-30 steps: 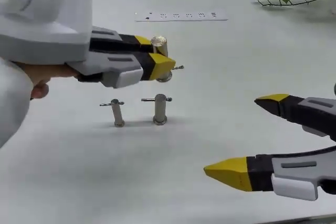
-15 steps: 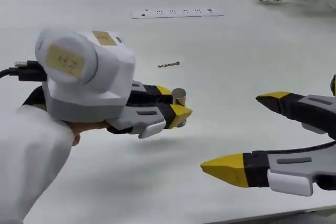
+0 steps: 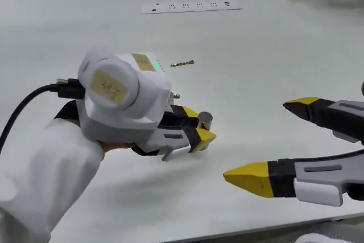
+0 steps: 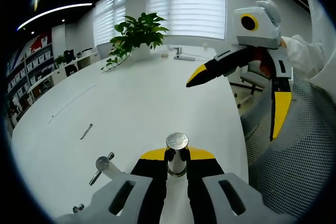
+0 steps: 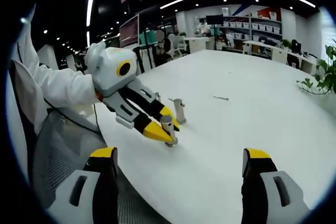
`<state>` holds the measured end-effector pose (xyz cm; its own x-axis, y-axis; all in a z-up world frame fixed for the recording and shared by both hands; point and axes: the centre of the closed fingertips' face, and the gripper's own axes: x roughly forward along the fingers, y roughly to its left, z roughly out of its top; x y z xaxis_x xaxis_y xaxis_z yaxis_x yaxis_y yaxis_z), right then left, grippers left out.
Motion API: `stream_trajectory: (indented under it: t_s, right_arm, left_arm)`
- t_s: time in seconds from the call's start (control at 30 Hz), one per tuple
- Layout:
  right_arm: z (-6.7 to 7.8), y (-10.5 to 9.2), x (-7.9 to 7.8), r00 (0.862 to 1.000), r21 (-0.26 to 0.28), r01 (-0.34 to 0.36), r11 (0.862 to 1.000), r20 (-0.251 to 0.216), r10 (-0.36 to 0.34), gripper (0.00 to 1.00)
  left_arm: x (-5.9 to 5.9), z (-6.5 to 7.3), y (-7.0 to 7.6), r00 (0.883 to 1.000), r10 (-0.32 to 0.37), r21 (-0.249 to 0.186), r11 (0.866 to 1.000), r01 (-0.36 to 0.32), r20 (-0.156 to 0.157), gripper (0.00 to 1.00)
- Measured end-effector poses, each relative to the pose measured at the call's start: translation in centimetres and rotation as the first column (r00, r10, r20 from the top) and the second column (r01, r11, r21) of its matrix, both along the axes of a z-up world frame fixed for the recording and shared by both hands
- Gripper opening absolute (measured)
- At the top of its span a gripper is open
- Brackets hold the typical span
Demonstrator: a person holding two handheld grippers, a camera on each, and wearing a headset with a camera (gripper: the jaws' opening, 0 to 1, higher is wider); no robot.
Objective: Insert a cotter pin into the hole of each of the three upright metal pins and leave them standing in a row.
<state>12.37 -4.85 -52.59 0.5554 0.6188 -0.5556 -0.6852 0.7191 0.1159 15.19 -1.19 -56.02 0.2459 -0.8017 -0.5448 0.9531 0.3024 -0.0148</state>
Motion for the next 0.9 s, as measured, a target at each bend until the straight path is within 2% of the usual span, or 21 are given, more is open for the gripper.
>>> stream_trajectory:
  t_s: [0.17, 0.33, 0.5, 0.6, 0.63, 0.67, 0.7, 0.77, 0.9]
  right_arm:
    - [-0.2, 0.0, -0.1, 1.0, -0.002, -0.007, 1.0, -0.008, 0.007, 0.96]
    - [-0.3, 0.0, -0.1, 1.0, 0.004, -0.002, 1.0, -0.014, 0.002, 0.95]
    - [-0.4, -0.1, -0.1, 1.0, 0.001, -0.006, 1.0, -0.021, 0.006, 0.95]
    - [-0.4, 0.1, -0.1, 1.0, 0.004, -0.007, 1.0, -0.023, 0.007, 0.94]
    - [-0.4, 0.1, -0.1, 1.0, 0.006, -0.01, 1.0, -0.025, 0.01, 0.94]
    - [-0.4, 0.1, -0.1, 1.0, 0.007, -0.01, 1.0, -0.025, 0.01, 0.93]
    - [-0.4, 0.2, -0.1, 1.0, 0.007, -0.011, 1.0, -0.026, 0.011, 0.93]
    - [-0.5, 0.1, -0.1, 1.0, 0.003, -0.013, 1.0, -0.028, 0.013, 0.93]
    - [-0.5, 0.1, 0.0, 0.999, 0.007, -0.011, 1.0, -0.031, 0.011, 0.92]
  left_arm:
    - [0.0, -0.7, -0.1, 1.0, -0.007, 0.01, 1.0, 0.007, -0.009, 0.1]
    - [0.4, -0.9, 0.0, 1.0, 0.002, 0.011, 1.0, -0.002, 0.0, 0.1]
    - [0.4, -1.2, 0.1, 1.0, -0.006, 0.015, 1.0, 0.006, -0.002, 0.1]
    - [0.2, -1.7, 0.3, 1.0, -0.008, 0.025, 1.0, 0.007, 0.011, 0.1]
    - [0.3, -1.8, 0.4, 1.0, -0.005, 0.024, 1.0, 0.004, 0.025, 0.1]
    - [0.3, -1.9, 0.5, 1.0, -0.004, 0.022, 1.0, 0.004, 0.026, 0.1]
    - [0.3, -2.0, 0.6, 1.0, 0.003, 0.017, 1.0, -0.004, 0.016, 0.1]
    - [0.2, -2.0, 0.6, 1.0, 0.002, 0.006, 1.0, -0.002, 0.022, 0.1]
    - [0.3, -2.0, 0.9, 1.0, 0.019, -0.013, 1.0, -0.019, 0.008, 0.1]
